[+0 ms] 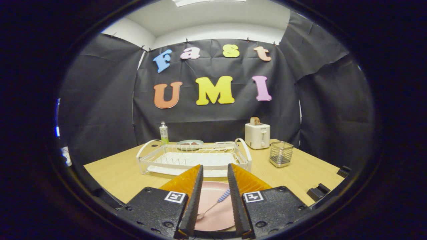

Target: Take the plate from the dish rack, then take the spoon from the basket and place it into the plate.

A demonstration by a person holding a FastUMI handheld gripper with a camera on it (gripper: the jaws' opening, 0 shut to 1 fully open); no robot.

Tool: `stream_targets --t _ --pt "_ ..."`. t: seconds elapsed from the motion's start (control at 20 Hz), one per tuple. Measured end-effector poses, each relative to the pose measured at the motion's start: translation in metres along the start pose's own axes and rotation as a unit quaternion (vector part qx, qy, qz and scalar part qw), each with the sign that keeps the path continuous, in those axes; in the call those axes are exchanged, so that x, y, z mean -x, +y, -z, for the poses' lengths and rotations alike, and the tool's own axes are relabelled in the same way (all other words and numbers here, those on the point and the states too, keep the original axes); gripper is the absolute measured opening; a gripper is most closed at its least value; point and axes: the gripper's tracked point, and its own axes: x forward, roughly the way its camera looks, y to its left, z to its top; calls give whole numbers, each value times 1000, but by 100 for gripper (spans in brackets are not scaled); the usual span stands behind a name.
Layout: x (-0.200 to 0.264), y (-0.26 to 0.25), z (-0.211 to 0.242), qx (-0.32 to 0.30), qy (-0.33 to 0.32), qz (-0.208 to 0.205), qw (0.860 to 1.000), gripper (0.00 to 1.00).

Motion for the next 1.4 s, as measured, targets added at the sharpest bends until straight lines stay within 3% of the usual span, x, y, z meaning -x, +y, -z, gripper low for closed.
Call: stream_targets --t 0.2,0.35,0.4,1.05,1.4 --pt "11 -18 -19 6 -14 23 1000 62" --pt "19 -23 -32 0 -15 21 1000 94" --pt "23 -25 -39 -2 -16 20 1000 100" --pt "89 -58 -112 20 -49 39 998 100" --pt "95 -75 -108 29 -41 49 998 100"
